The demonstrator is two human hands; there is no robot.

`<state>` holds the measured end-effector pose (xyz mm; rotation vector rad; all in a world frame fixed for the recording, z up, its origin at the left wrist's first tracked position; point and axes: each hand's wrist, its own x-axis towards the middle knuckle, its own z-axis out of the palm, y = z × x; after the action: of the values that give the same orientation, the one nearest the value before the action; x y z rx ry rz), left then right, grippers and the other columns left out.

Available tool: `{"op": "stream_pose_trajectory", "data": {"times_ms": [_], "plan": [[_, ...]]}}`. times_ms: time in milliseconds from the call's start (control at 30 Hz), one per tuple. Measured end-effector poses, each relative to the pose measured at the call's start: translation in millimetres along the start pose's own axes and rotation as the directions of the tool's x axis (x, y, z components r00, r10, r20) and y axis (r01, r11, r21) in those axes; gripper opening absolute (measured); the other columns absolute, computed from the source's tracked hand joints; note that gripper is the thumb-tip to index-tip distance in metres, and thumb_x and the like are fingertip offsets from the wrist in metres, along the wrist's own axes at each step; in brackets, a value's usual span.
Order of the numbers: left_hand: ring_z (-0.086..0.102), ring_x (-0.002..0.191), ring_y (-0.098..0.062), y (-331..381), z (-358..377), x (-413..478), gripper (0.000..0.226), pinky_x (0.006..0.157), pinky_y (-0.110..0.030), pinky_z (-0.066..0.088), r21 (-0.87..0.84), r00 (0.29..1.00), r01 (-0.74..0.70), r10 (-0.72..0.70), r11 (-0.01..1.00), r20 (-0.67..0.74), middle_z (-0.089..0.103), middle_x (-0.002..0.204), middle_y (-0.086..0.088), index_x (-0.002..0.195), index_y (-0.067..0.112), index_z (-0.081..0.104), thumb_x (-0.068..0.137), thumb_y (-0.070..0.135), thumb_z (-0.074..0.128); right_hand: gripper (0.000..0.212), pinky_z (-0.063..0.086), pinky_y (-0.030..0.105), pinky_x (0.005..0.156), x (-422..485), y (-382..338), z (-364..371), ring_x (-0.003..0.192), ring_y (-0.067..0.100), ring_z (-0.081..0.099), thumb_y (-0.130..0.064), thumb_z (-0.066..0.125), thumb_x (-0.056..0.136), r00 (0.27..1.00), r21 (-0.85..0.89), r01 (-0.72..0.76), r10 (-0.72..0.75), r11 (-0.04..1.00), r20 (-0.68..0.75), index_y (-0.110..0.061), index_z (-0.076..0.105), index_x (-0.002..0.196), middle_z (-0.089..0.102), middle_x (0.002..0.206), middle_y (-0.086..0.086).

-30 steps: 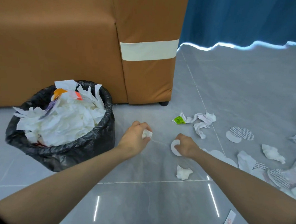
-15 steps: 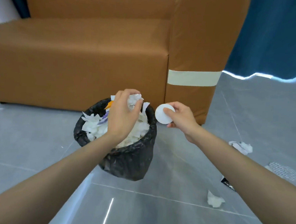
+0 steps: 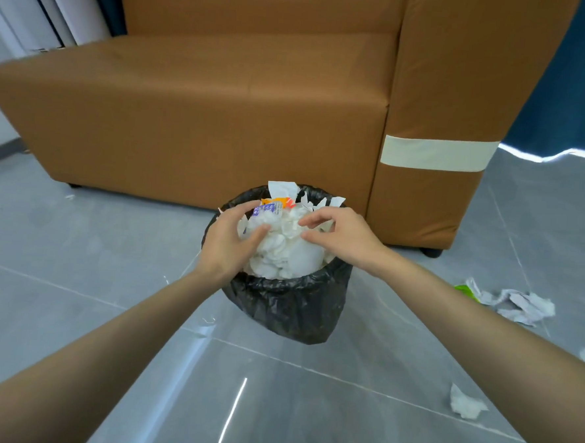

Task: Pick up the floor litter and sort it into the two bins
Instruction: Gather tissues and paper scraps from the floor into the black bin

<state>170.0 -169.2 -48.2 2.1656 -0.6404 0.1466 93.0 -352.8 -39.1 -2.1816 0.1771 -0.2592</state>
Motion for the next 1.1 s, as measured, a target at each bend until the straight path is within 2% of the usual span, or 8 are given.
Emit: {"op": "stream_pose_trajectory", "data": {"times_ms": [100,267,433,533,600,767,867,1100], "plan": [[0.044,0.123,-0.006,10,3,1,0.037,0.093,-0.011,0.026,-0.003,1.0,-0.011,0.011,1.0,-0.005,0.054,0.129,0.01,0.128,0.023,0.054,0.091,0.026,0.058,0.013,0.034,0.007,0.058,-4,3,-13,0.056,-0.02,0.048,-0.021,0.066,0.085,0.998,0.051,-0.02,0.023,0.999,-0.066,-0.022,0.071,0.098,0.065,0.091,-0.011],[0.044,0.119,0.0,45,28,8,0.033,0.097,-0.012,0.03,-0.045,0.991,-0.136,0.137,0.99,0.007,0.054,0.129,0.011,0.127,0.023,0.054,0.095,0.024,0.051,0.009,0.044,0.016,0.073,-22,21,-41,0.08,-0.002,0.058,-0.02,0.066,0.085,0.98,0.097,-0.115,0.129,0.989,-0.153,-0.025,0.07,0.09,0.068,0.087,-0.009],[0.046,0.119,-0.004,93,81,5,0.033,0.094,-0.007,0.027,-0.072,0.951,-0.287,0.294,0.955,0.098,0.055,0.127,0.008,0.127,0.021,0.054,0.095,0.017,0.05,0.009,0.044,0.016,0.075,-54,65,-79,0.086,0.006,0.059,-0.017,0.063,0.086,0.936,0.064,-0.26,0.268,0.963,-0.228,-0.024,0.069,0.089,0.067,0.089,-0.007],[0.051,0.112,-0.008,112,113,2,0.034,0.089,-0.007,0.031,-0.087,0.922,-0.341,0.351,0.936,0.163,0.056,0.125,0.005,0.128,0.019,0.054,0.094,0.016,0.052,0.012,0.04,0.004,0.056,-76,93,-98,0.069,0.006,0.056,-0.012,0.06,0.087,0.885,0.068,-0.366,0.37,0.928,-0.283,-0.02,0.069,0.09,0.06,0.072,-0.008],[0.051,0.114,-0.01,123,137,-2,0.035,0.092,-0.011,0.033,-0.103,0.904,-0.358,0.373,0.928,0.211,0.056,0.126,0.003,0.129,0.018,0.053,0.094,0.016,0.052,0.015,0.04,0.006,0.052,-95,113,-112,0.063,0.006,0.053,-0.01,0.058,0.086,0.835,0.073,-0.443,0.441,0.894,-0.329,-0.016,0.07,0.093,0.056,0.067,-0.008],[0.05,0.118,-0.017,140,198,-15,0.035,0.093,-0.009,0.027,-0.121,0.863,-0.376,0.394,0.919,0.317,0.057,0.125,-0.005,0.126,0.012,0.056,0.091,0.01,0.056,0.022,0.039,0.007,0.06,-136,157,-140,0.085,0.014,0.057,-0.005,0.053,0.085,0.739,0.066,-0.561,0.536,0.825,-0.408,-0.015,0.069,0.096,0.063,0.086,0.001],[0.049,0.121,-0.019,141,235,-21,0.039,0.095,-0.008,0.024,-0.124,0.834,-0.364,0.382,0.923,0.399,0.055,0.127,-0.006,0.127,0.012,0.055,0.088,0.008,0.057,0.026,0.041,0.021,0.075,-154,185,-150,0.103,0.021,0.058,-0.007,0.058,0.084,0.706,0.023,-0.625,0.579,0.78,-0.408,-0.013,0.065,0.108,0.062,0.108,0.007],[0.038,0.133,-0.018,130,315,-24,0.05,0.106,-0.017,0.022,-0.037,0.727,-0.337,0.285,0.941,0.625,0.044,0.141,-0.007,0.138,0.015,0.042,0.09,0.015,0.057,0.052,0.027,0.031,0.102,-163,251,-160,0.128,0.035,0.03,-0.021,0.057,0.087,0.641,-0.163,-0.75,0.646,0.641,-0.413,-0.026,0.04,0.135,0.033,0.141,0.012]]}}
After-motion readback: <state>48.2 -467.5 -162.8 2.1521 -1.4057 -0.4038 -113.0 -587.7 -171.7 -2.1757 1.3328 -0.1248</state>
